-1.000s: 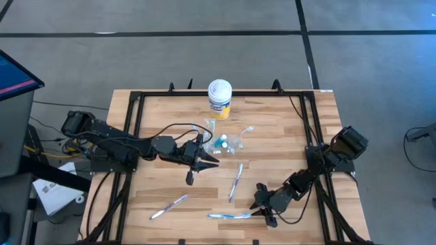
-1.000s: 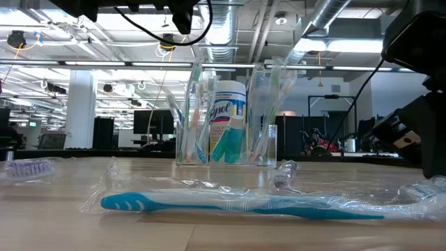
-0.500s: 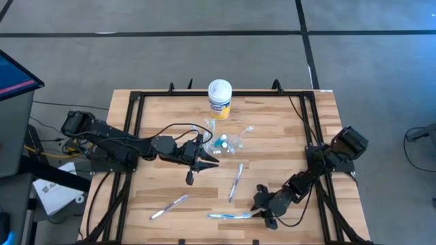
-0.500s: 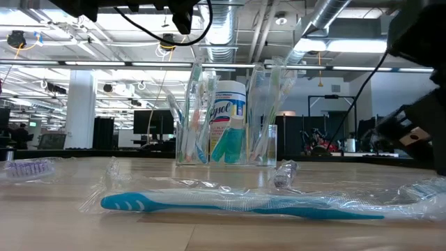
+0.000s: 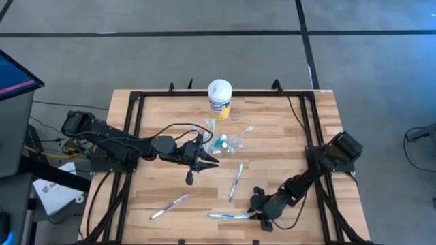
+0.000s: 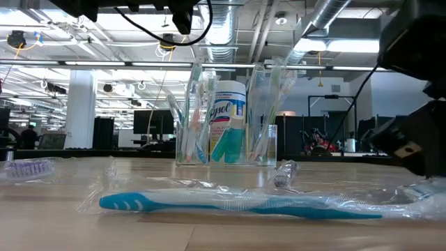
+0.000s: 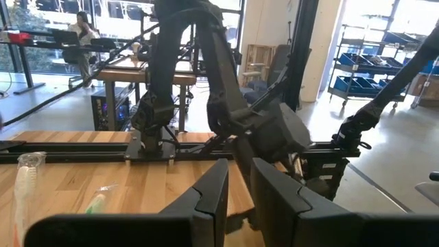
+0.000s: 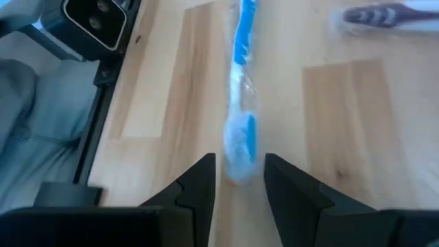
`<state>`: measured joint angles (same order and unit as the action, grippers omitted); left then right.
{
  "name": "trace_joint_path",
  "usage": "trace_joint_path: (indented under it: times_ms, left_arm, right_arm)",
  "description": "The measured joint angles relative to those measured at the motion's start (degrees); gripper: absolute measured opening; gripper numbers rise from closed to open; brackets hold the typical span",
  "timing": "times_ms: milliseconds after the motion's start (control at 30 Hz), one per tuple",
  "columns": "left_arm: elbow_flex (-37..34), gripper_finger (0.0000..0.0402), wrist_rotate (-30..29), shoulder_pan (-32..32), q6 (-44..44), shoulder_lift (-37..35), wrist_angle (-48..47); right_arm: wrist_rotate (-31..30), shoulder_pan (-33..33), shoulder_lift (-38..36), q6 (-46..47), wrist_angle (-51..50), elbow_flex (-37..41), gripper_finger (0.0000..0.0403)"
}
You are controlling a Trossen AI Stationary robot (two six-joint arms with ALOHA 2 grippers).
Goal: Pick & Place toothbrushing station
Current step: Put the blue toothbrush into the transparent organizer
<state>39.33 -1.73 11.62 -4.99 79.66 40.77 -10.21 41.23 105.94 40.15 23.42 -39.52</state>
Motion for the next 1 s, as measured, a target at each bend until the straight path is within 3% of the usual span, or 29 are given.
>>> trace_joint_path:
  times_ms: [167, 500, 733, 1000]
  left_arm:
    - [-0.1, 0.0058, 0.0, 0.0, 0.0, 0.0, -0.1]
    - [-0.1, 0.0058, -0.3, 0.0, 0.0, 0.0, -0.1]
    - [-0.2, 0.0058, -0.2, 0.0, 0.0, 0.0, -0.1]
    - [-0.2, 0.0058, -0.2, 0.0, 0.0, 0.0, -0.1]
  right_arm:
    - [1.5, 0.0, 3.2, -0.4, -1.3, -3.5, 0.0118]
    - [2.8, 0.0, 0.5, -2.3, -9.3, -4.7, 0.0118]
    - [2.7, 0.0, 0.4, -1.7, -9.4, -4.6, 0.0117]
    - [2.6, 0.2, 0.5, -1.8, -9.6, -4.5, 0.0072]
